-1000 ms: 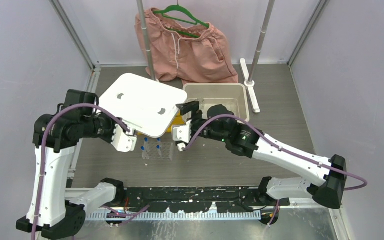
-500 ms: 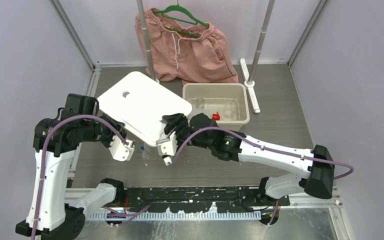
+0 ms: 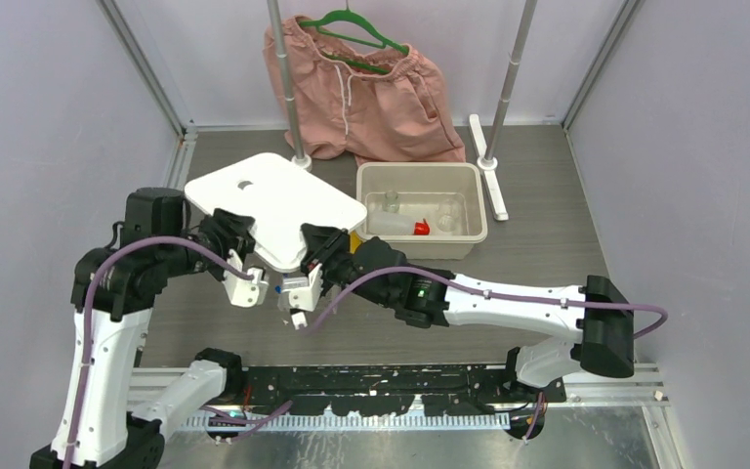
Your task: Organize the chemistry lab equipment
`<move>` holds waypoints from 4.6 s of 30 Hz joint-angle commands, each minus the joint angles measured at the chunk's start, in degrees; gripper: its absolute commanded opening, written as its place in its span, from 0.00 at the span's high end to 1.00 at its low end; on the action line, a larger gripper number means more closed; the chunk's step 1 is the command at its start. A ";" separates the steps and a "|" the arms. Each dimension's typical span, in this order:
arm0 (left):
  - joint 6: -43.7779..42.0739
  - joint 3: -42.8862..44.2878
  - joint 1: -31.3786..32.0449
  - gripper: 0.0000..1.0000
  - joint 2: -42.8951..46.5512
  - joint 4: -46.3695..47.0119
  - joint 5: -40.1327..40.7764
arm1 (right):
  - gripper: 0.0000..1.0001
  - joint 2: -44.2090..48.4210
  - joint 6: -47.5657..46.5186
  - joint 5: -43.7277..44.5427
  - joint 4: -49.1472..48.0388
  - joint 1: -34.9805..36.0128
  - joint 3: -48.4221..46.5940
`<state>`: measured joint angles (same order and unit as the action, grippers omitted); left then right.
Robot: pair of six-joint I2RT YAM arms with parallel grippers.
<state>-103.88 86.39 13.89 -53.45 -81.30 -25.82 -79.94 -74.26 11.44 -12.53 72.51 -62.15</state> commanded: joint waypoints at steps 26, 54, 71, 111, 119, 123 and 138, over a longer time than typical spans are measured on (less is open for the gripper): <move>74.07 21.10 0.26 0.00 -15.16 34.50 7.15 | 0.99 16.65 94.08 0.92 26.23 -34.18 -12.43; 76.68 25.00 3.27 0.12 -33.21 11.81 10.70 | 0.92 6.52 122.77 -48.06 43.36 -69.13 -9.58; 77.37 22.87 13.79 0.19 -46.20 25.97 13.93 | 0.56 -2.14 107.00 -32.38 61.58 -69.61 -14.83; 86.05 26.38 15.98 0.20 -57.50 31.27 14.53 | 0.42 -2.04 108.18 -13.05 60.38 -69.61 -14.29; 87.32 26.21 15.99 0.21 -57.75 31.02 13.65 | 0.51 -5.38 107.04 -13.04 60.27 -69.65 -16.08; 89.15 27.07 15.95 0.21 -57.25 29.80 10.98 | 0.64 -6.56 106.53 -12.90 60.25 -69.61 -16.08; 91.50 28.62 15.99 0.22 -60.15 31.33 12.42 | 0.67 -8.85 102.71 -14.99 61.74 -69.59 -19.52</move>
<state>-13.61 111.90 29.63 -112.01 -52.07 -14.52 -87.70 31.27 -2.96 48.16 2.96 -78.26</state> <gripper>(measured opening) 0.786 0.404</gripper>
